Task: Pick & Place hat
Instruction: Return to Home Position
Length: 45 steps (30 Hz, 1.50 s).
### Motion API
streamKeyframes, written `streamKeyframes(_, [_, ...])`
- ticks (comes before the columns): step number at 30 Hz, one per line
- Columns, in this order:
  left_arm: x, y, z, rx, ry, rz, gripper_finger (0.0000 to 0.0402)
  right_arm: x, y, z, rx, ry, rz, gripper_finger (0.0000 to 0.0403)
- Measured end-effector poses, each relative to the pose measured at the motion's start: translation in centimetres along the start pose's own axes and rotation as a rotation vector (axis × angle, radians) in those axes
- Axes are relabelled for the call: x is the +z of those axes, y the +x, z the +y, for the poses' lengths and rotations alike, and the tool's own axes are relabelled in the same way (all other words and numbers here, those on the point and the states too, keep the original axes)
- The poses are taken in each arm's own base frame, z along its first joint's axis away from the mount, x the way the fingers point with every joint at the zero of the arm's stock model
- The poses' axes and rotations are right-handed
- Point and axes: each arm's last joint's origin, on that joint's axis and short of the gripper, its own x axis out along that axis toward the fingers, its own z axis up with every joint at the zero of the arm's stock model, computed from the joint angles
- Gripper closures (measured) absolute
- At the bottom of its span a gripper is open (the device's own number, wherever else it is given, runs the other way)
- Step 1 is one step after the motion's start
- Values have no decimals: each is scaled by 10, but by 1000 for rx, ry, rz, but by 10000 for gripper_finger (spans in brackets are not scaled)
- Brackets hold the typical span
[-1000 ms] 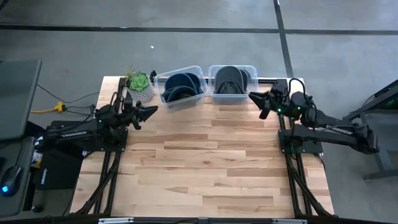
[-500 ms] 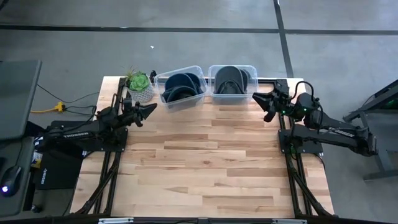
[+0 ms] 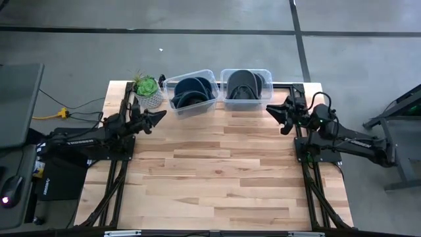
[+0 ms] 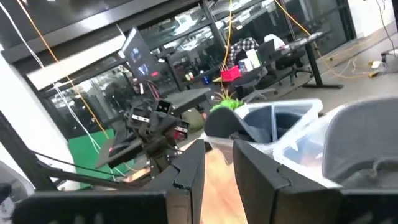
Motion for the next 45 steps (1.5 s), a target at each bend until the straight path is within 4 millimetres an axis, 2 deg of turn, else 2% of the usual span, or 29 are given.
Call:
streamKeyframes(7, [-10,-4,-11,2,9,-6,402,-12,-9,-3,54,63,11,325])
streamKeyframes(10, [-18,-8,-13,54,23,20,402,-17,-11,-2,83,83,27,325])
streamKeyframes(17, [-23,-13,-18,102,55,-3,402,-19,-15,2,104,55,44,325])
streamKeyframes(25, [-24,-14,-19,80,54,16,402,-17,-32,4,148,51,27,325])
streamKeyframes(29, [-24,-14,-19,89,55,11,402,-22,-40,1,131,54,71,325])
streamKeyframes(39, [-24,-14,-18,111,58,-2,402,-24,-41,2,156,12,94,325])
streamKeyframes(45, [-26,-14,-17,117,80,23,402,-31,-42,-1,154,-15,176,325])
